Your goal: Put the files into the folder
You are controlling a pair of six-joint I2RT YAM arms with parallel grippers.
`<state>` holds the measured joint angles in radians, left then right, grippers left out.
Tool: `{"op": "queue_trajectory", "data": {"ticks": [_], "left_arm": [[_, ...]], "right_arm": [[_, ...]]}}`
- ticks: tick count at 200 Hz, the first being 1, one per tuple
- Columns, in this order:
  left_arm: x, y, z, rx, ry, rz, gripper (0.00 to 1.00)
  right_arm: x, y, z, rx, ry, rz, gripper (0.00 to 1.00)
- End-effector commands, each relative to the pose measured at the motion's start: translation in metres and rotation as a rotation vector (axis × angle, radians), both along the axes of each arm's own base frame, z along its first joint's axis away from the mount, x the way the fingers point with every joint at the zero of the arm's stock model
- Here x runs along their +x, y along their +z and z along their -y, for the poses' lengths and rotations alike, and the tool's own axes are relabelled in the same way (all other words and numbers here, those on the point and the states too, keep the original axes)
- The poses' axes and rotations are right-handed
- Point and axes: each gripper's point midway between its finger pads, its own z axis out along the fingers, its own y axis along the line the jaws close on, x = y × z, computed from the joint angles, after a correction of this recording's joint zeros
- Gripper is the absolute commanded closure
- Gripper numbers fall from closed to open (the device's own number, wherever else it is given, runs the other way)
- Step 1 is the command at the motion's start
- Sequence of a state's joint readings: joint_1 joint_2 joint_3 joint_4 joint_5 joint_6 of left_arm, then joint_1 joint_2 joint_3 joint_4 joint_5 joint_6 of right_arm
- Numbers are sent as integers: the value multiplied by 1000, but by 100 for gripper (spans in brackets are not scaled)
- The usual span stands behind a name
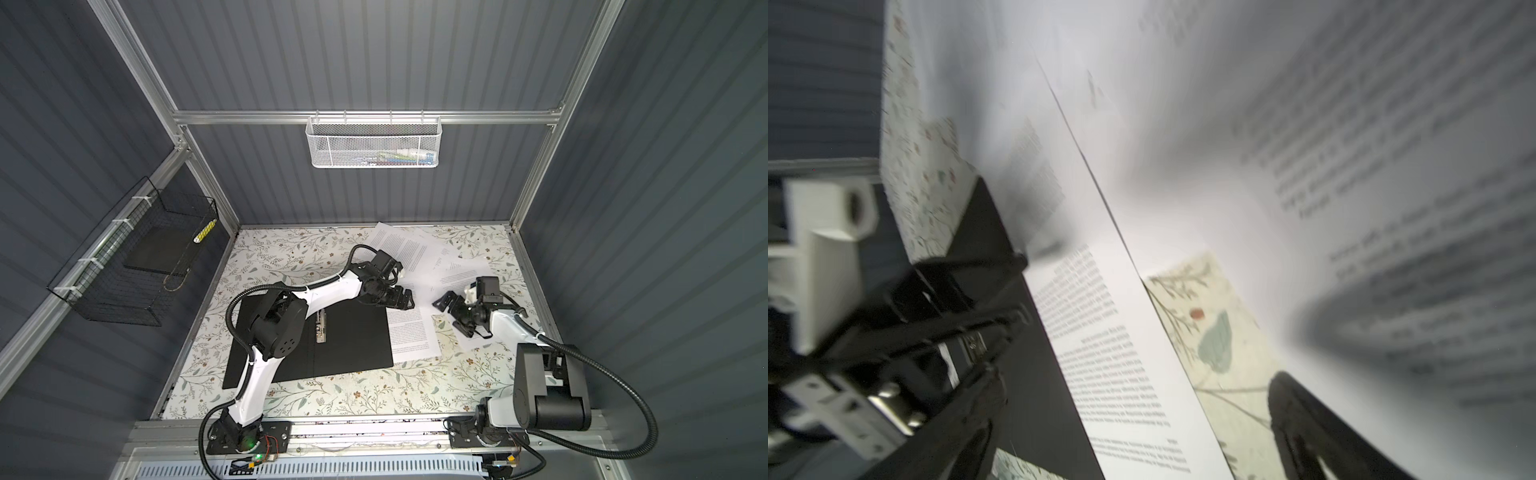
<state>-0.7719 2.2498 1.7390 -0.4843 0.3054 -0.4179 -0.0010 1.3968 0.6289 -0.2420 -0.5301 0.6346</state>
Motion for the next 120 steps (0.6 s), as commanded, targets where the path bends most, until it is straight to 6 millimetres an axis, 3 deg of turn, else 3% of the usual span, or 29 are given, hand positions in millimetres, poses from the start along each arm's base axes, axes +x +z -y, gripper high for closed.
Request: {"op": "queue_trajectory", "data": {"ticks": [1, 70, 120], "left_arm": [[-40, -69, -41, 196, 3, -204, 6], [-45, -77, -47, 212, 15, -222, 6], [-50, -86, -48, 218, 14, -242, 6]], "right_arm": [[-16, 0, -17, 12, 69, -11, 1], [-29, -33, -39, -34, 109, -113, 1], [-20, -35, -69, 82, 170, -103, 1]]}}
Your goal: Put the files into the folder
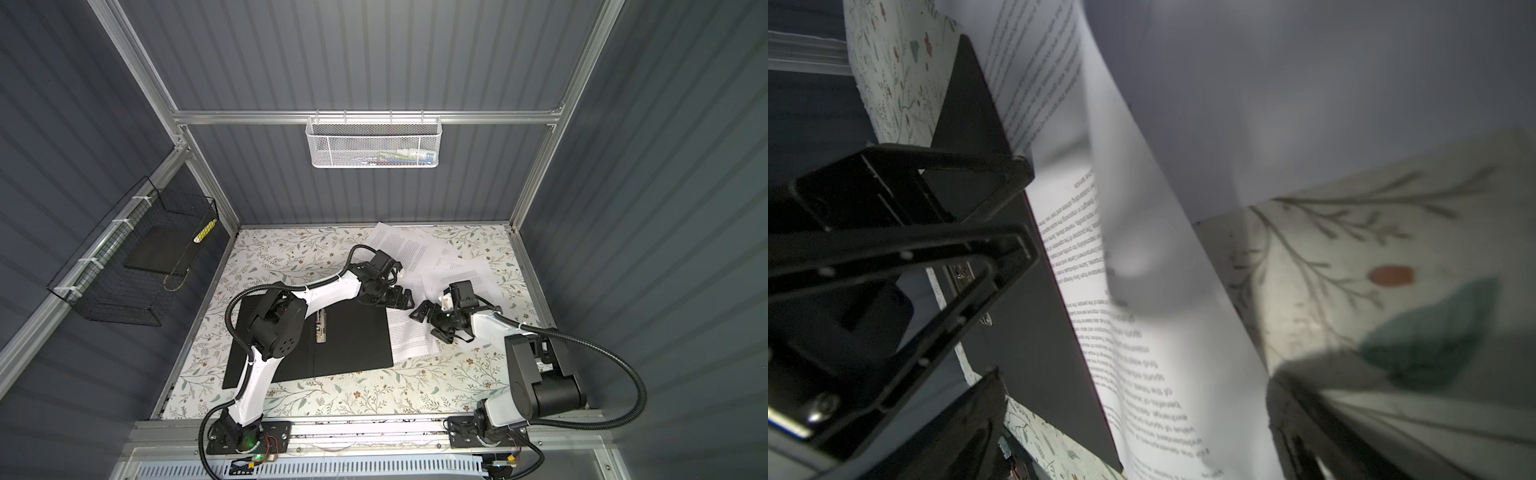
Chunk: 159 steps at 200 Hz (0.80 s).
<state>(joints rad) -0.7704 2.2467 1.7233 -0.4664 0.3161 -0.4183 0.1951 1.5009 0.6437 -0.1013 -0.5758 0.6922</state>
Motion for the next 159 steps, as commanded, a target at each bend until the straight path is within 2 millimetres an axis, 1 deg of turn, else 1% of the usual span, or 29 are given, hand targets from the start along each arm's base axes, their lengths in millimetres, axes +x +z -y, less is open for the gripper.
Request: {"op": "queue_trajectory", "data": {"ticks": [1, 43, 59, 86, 120, 137, 159], "left_arm": [[-48, -85, -48, 229, 15, -239, 6], [-52, -90, -50, 232, 16, -256, 6], [-52, -89, -50, 232, 14, -255, 6], [-53, -88, -51, 235, 10, -256, 6], [-54, -88, -53, 238, 7, -256, 6], [-55, -89, -53, 240, 5, -258, 6], [-54, -88, -54, 240, 6, -259, 6]], "right_arm": [[-19, -28, -3, 9, 1, -117, 1], [6, 3, -26, 120, 135, 33, 1], [13, 14, -30, 126, 172, 97, 1], [25, 27, -32, 111, 215, 169, 1], [41, 32, -23, 26, 221, 238, 1], [49, 37, -27, 43, 241, 269, 1], [57, 38, -33, 70, 256, 277, 1]]}}
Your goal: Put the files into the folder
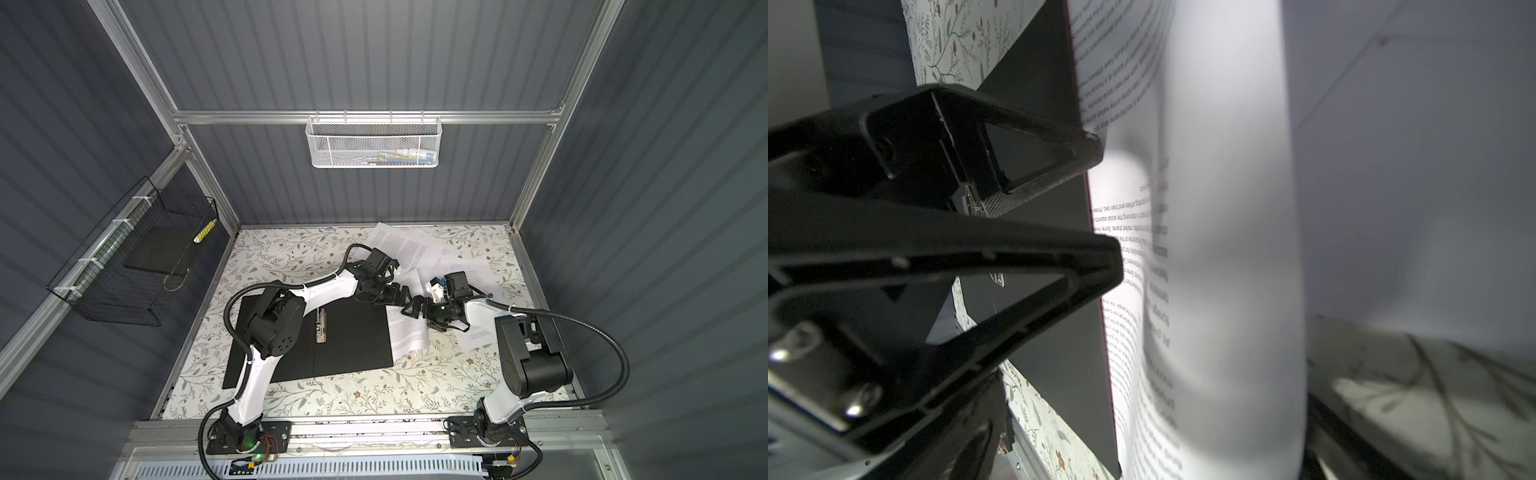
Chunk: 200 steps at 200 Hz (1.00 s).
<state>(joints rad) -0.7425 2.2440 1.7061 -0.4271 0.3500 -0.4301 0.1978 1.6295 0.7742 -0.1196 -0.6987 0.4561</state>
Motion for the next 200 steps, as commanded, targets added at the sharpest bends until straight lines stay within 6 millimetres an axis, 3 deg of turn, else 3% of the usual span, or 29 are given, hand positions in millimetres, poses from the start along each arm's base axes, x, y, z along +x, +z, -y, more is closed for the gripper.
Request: {"op": "queue_trajectory", "data": {"ticks": [1, 57, 99, 121, 200], "left_arm": [[-64, -90, -50, 277, -21, -253, 6], [-64, -91, -52, 281, -21, -254, 6], [-63, -91, -53, 282, -18, -255, 6], [-62, -90, -52, 278, -15, -255, 6], [-58, -88, -54, 270, 0, -253, 6]], "right_arm": [[36, 27, -10, 50, 28, 151, 1], [43, 35, 8, 96, -18, 173, 2], [42, 41, -2, 191, 23, 155, 9], [39, 35, 0, 176, 16, 143, 12], [31, 6, 11, 95, -30, 67, 44]]}}
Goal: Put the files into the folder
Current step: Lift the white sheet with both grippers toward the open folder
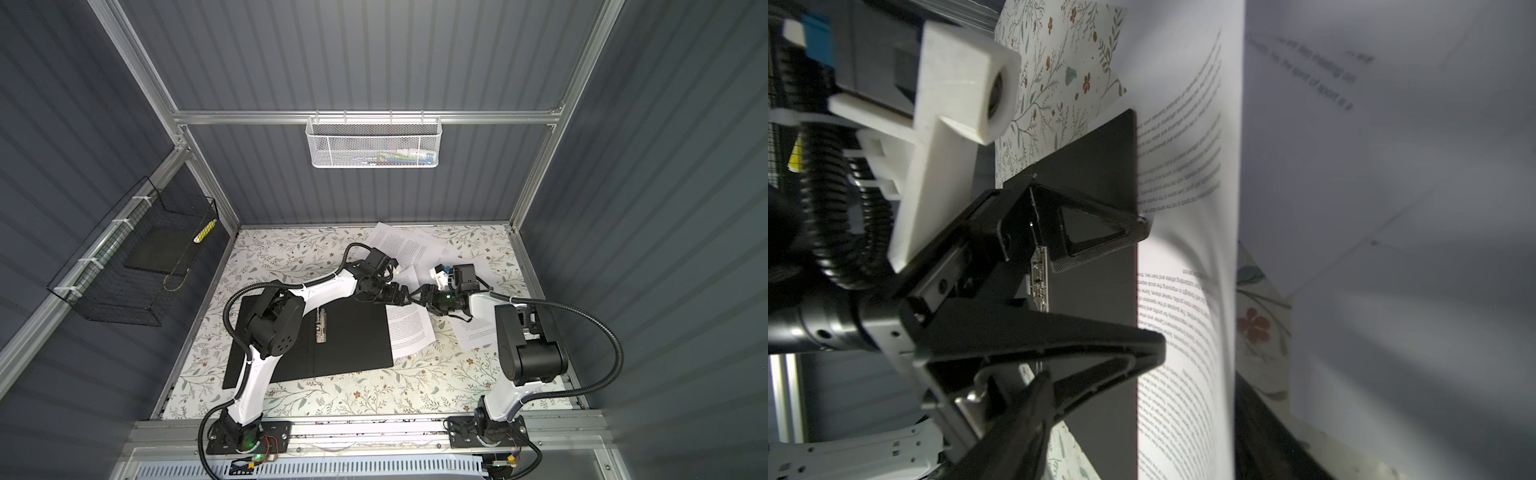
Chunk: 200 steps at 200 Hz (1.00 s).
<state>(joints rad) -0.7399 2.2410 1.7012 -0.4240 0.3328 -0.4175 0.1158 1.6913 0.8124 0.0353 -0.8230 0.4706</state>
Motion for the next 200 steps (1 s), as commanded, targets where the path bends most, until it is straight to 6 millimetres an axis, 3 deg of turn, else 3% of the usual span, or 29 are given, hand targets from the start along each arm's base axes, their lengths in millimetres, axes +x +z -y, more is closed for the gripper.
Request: {"op": "queue_trajectory", "data": {"ticks": [1, 46, 60, 100, 121, 155, 179, 200], "left_arm": [[-61, -87, -51, 259, 3, -271, 6], [-59, -85, -51, 253, 8, -267, 6], [-58, -83, -50, 249, 9, -262, 6], [-53, -55, -36, 171, -10, -255, 6], [-43, -15, -23, 94, -31, -191, 5], [-32, 82, -8, -75, -48, -28, 3], [-34, 134, -22, -130, -30, 97, 0], [-42, 165, -47, -157, -5, 181, 0]], "right_arm": [[-7, -13, 3, -33, -6, -35, 44], [-9, -21, 10, -81, -24, -48, 62], [-9, -21, 9, -80, -25, -49, 73], [-8, -18, 12, -96, -36, -49, 100], [-10, -7, 15, -113, -50, -28, 100], [-16, 18, 25, -167, -87, 18, 100], [-20, 34, 30, -194, -103, 36, 100], [-24, 51, 31, -194, -107, 52, 100]]}}
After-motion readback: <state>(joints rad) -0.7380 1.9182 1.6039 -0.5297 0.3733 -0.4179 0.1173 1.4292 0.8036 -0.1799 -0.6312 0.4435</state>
